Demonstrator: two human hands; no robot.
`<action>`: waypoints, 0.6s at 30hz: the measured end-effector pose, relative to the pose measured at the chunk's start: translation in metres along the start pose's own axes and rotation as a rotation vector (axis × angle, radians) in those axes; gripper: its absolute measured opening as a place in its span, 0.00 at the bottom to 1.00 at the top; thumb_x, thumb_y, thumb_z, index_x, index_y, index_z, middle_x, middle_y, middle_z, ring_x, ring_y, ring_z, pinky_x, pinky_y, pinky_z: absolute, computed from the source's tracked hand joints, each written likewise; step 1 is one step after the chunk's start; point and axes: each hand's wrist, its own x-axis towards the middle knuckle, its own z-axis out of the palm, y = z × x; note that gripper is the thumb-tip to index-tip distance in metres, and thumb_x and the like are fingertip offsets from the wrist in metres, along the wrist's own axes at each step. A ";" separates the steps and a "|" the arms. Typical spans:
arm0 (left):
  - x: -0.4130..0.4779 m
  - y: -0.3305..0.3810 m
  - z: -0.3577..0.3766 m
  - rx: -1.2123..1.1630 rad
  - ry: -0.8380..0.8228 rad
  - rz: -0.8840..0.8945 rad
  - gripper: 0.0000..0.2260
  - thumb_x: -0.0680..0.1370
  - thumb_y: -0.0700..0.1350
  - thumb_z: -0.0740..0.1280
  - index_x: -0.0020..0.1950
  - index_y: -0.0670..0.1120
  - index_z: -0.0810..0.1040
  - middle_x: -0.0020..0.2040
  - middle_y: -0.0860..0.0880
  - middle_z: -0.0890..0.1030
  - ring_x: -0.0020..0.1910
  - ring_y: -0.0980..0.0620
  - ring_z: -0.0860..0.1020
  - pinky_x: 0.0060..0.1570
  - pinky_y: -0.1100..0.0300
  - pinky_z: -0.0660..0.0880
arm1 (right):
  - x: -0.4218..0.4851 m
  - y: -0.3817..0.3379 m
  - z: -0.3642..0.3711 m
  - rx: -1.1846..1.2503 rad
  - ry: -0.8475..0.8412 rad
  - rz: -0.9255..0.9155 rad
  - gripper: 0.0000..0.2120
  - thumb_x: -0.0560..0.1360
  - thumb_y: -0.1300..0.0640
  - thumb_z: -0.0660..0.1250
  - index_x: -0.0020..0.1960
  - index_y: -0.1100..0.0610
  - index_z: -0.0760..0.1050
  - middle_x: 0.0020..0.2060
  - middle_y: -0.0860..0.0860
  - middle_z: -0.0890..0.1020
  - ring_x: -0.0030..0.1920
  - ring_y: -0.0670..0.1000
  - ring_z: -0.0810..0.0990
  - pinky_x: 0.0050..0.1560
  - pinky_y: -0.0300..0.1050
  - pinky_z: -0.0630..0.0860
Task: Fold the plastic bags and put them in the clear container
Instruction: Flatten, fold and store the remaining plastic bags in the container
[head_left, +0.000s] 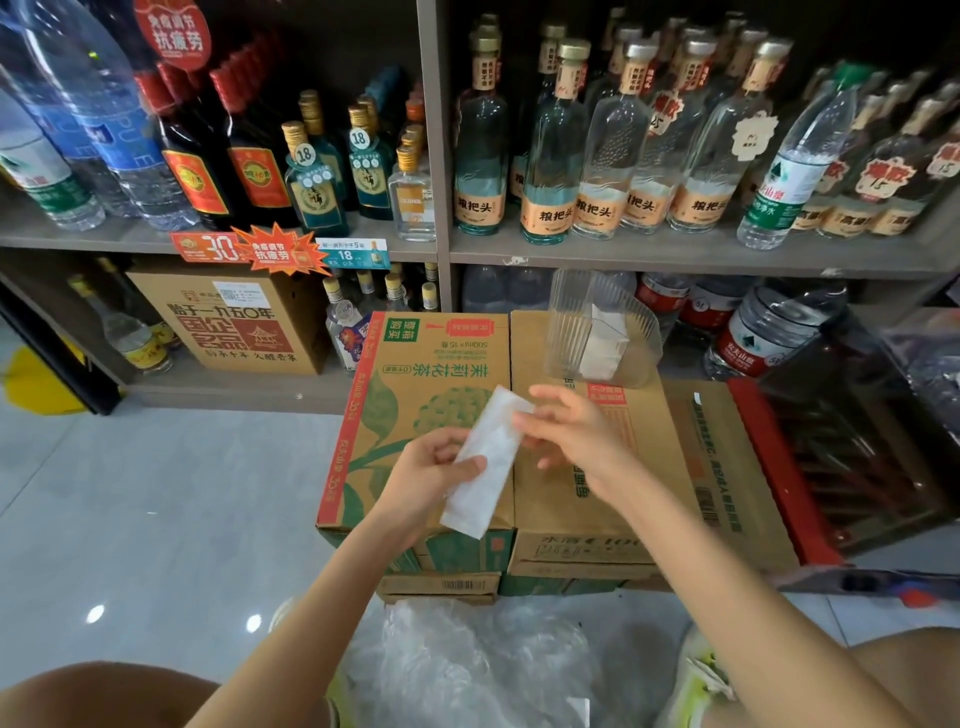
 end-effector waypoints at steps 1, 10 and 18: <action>0.000 -0.001 0.002 -0.035 0.023 0.001 0.09 0.74 0.31 0.68 0.53 0.39 0.79 0.44 0.44 0.84 0.40 0.49 0.82 0.37 0.60 0.78 | -0.004 0.008 0.008 0.061 0.011 0.057 0.16 0.72 0.59 0.72 0.58 0.54 0.73 0.46 0.50 0.83 0.37 0.47 0.81 0.30 0.38 0.75; -0.007 0.002 0.006 -0.103 0.079 -0.061 0.11 0.77 0.35 0.67 0.59 0.42 0.77 0.41 0.47 0.83 0.37 0.52 0.82 0.35 0.62 0.76 | -0.011 0.032 0.041 0.175 0.111 0.008 0.08 0.75 0.66 0.68 0.53 0.58 0.77 0.42 0.52 0.83 0.33 0.46 0.77 0.26 0.38 0.70; -0.009 0.015 -0.002 -0.096 0.046 -0.180 0.15 0.77 0.31 0.65 0.62 0.38 0.73 0.48 0.39 0.81 0.46 0.43 0.79 0.52 0.48 0.77 | -0.018 0.028 0.030 0.049 0.068 -0.195 0.10 0.74 0.65 0.69 0.51 0.51 0.77 0.41 0.51 0.80 0.33 0.45 0.75 0.27 0.38 0.70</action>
